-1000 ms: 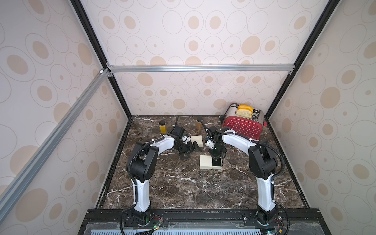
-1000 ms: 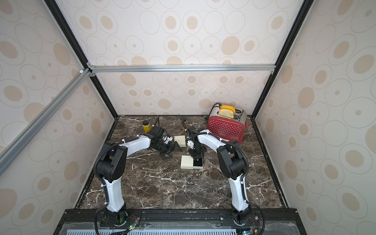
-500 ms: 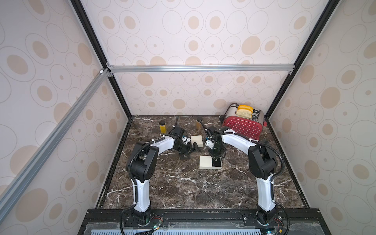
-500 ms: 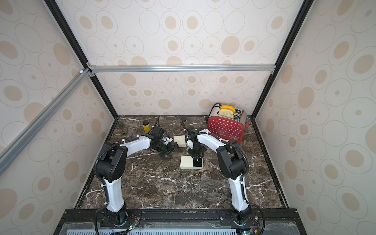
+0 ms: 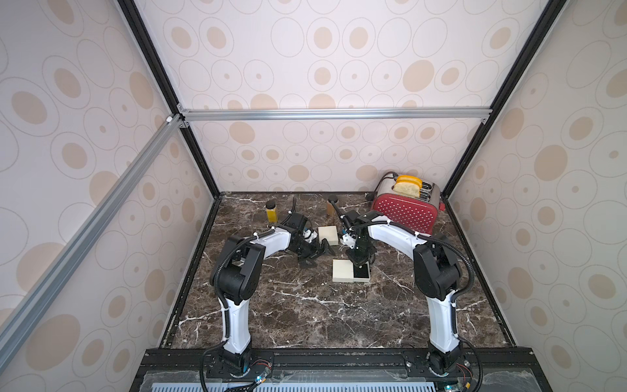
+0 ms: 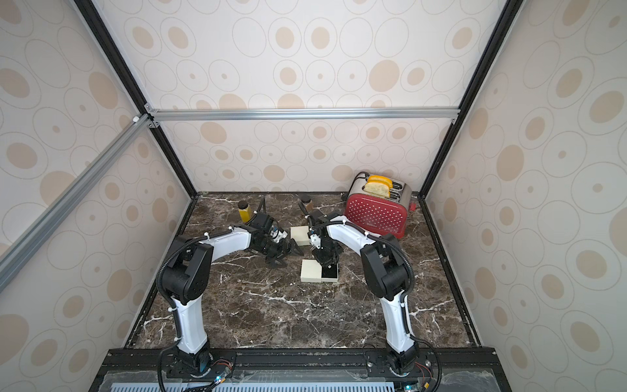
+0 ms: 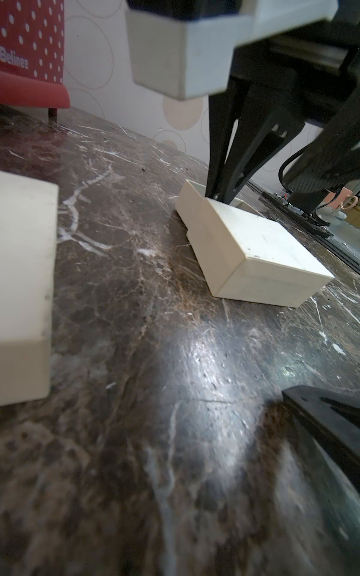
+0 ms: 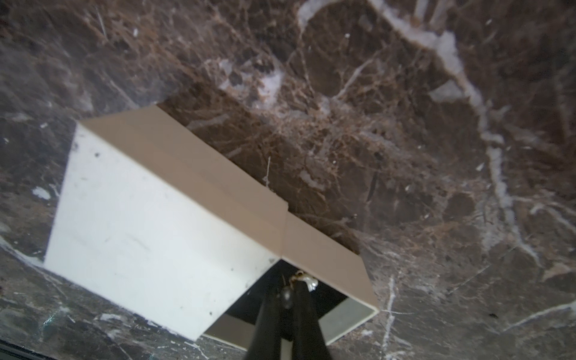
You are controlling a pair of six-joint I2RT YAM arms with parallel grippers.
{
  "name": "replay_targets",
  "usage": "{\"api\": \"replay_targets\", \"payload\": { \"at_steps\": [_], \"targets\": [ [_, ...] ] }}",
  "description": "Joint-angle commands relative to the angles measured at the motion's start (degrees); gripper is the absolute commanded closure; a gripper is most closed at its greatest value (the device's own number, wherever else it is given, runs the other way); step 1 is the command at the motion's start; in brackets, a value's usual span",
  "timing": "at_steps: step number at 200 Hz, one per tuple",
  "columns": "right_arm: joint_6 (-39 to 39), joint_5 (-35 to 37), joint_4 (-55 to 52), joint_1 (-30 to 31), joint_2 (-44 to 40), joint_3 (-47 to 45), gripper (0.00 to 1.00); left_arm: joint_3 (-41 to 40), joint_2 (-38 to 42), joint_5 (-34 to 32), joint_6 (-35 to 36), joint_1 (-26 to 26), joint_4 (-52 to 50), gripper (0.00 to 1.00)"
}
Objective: Place the earrings into the drawer-style jewelry box
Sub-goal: Insert the earring into the inner lining.
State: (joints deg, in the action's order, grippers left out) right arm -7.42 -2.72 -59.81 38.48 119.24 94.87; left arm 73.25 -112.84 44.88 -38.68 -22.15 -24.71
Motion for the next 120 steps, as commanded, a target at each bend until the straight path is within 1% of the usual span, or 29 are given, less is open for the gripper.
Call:
{"api": "replay_targets", "payload": {
  "at_steps": [1, 72, 120],
  "targets": [
    [0.92, 0.24, -1.51, 0.45, 0.73, 0.22, 1.0, -0.17, 1.56, 0.38, 0.99, 0.46, -0.34, 0.01],
    [1.08, 0.95, -1.2, 0.45, 2.05, 0.09, 1.0, -0.16, 1.65, 0.3, 0.99, 0.53, -0.5, 0.01],
    [-0.31, 1.4, 0.26, 0.41, 2.5, -0.13, 1.0, -0.23, 1.74, 0.39, 1.01, 0.52, -0.43, 0.01]
  ]
}}
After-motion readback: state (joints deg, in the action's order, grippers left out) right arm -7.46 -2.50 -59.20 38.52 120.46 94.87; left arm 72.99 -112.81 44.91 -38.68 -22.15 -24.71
